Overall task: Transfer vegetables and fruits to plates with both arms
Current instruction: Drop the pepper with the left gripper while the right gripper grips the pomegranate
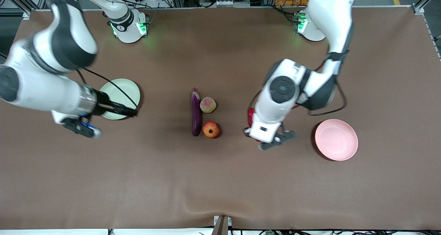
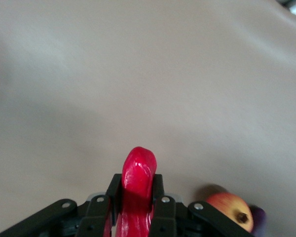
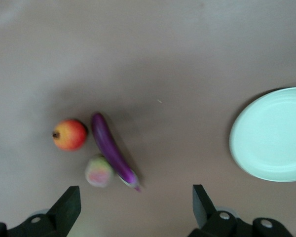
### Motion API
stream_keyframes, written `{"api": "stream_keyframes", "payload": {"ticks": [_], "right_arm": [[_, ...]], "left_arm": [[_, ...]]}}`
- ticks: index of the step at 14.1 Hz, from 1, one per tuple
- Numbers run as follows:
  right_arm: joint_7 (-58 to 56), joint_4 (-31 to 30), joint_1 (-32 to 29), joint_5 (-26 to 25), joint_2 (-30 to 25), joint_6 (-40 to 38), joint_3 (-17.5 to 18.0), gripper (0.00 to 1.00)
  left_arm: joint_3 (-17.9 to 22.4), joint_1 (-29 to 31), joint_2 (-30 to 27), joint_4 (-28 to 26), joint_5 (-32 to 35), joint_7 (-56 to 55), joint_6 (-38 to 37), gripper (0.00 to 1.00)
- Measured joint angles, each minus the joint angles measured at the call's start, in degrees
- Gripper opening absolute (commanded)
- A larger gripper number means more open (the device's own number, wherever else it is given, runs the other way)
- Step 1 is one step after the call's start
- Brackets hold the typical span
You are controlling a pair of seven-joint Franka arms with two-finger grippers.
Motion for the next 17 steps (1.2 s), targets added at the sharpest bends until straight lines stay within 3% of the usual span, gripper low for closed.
{"api": "stream_keyframes", "payload": {"ticks": [5,10,17], "right_arm": [[17.5,0.1,9.6,0.3,8.2,15.8,0.1,1.00],[25.8,1.4,15.3,0.3,15.6,27.1,0.1,1.00],[29.9,3.8,21.0,0.2,24.0,35.7,-0.1,1.00]], "left_arm": [[0.1,10.9,-2.0,-3.7,0.3,14.1,-0.2,0.00],[0.0,18.5,-4.3,-10.9,5.2,23.9,0.3,0.00],[0.0,23.8,-2.5,-24.5,9.4,24.1,20.4,0.00]]}}
